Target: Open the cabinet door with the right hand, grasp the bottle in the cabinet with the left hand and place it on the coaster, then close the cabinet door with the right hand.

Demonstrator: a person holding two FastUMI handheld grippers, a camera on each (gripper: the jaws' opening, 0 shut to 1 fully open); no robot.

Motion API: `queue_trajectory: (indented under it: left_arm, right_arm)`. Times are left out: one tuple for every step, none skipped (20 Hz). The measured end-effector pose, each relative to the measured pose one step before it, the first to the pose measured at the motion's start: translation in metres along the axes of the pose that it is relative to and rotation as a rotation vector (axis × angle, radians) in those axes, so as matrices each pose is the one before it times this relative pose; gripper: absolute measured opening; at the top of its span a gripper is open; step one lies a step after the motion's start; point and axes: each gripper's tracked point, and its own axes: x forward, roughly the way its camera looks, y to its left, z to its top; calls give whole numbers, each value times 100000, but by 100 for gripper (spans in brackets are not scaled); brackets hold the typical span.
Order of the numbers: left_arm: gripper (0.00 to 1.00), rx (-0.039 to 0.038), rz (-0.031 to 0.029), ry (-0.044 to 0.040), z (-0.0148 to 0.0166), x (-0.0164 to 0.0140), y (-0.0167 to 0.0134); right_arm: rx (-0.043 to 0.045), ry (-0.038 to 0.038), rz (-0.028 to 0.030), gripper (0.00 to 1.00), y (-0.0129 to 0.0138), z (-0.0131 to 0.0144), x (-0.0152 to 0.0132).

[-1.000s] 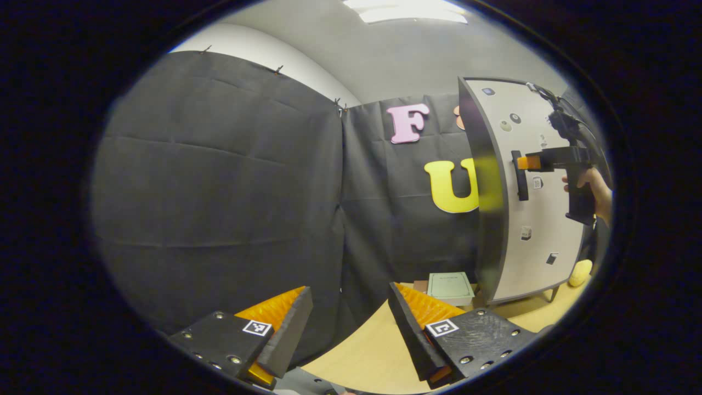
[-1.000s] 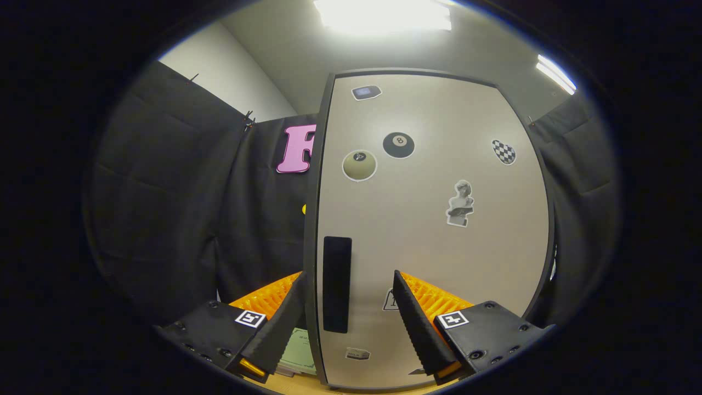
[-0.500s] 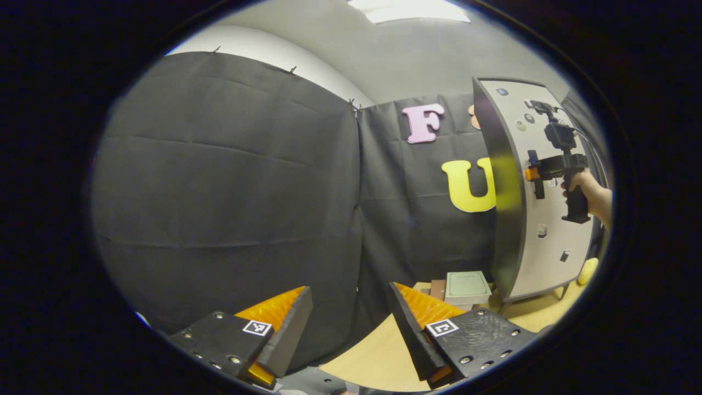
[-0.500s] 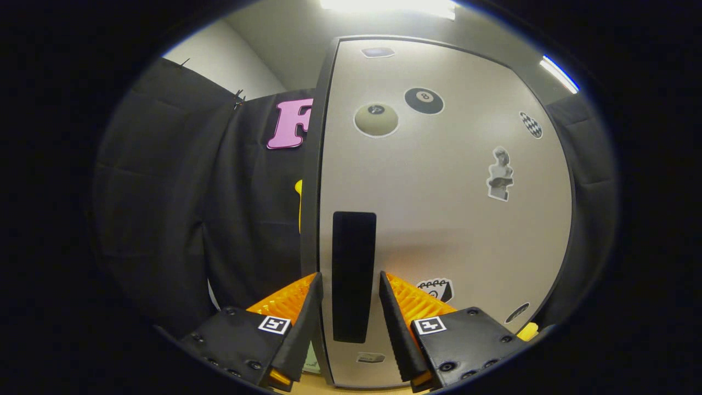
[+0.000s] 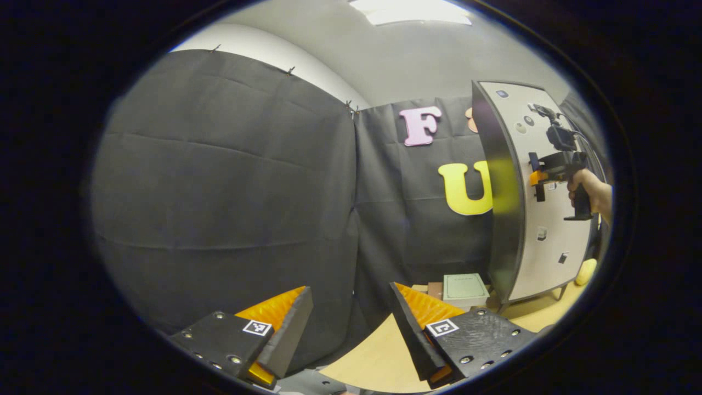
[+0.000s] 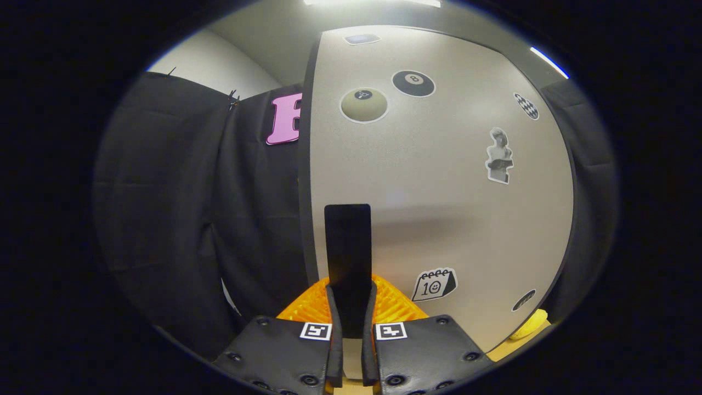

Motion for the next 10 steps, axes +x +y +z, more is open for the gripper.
queue_trajectory:
  left_arm:
    - [86,116,-1015,-905,293,-22,-139]
    - [86,107,-960,-924,406,-152,-157]
    - [86,-32,-872,-880,310,35,-149]
    - [84,-128,-834,-808,229,51,-219]
    - [86,-41,-904,-382,249,145,-139]
    - [85,-4,-971,-320,-129,45,-186]
    - [84,-225,-1254,-473,43,37,-261]
    - [86,-368,-1504,25,-153,166,-557]
    - [84,-566,-1803,303,-91,215,-692]
    - [84,-814,-2213,170,27,116,-869]
  right_arm:
    - [184,817,1833,15,-60,-105,-342]
    - [956,821,2133,15,15,-53,-496]
    - [1382,954,2369,15,-31,-29,-480]
    - [1564,1222,2131,15,-106,-117,-279]
    - [821,894,1614,15,-99,-13,-345]
    - [-66,476,1187,15,-187,-51,-335]
    - [-351,392,812,15,-168,-18,-327]
    - [-164,214,685,15,-65,-72,-457]
    - [405,591,779,15,-192,-37,-371]
    - [546,612,1087,15,-98,-19,-424]
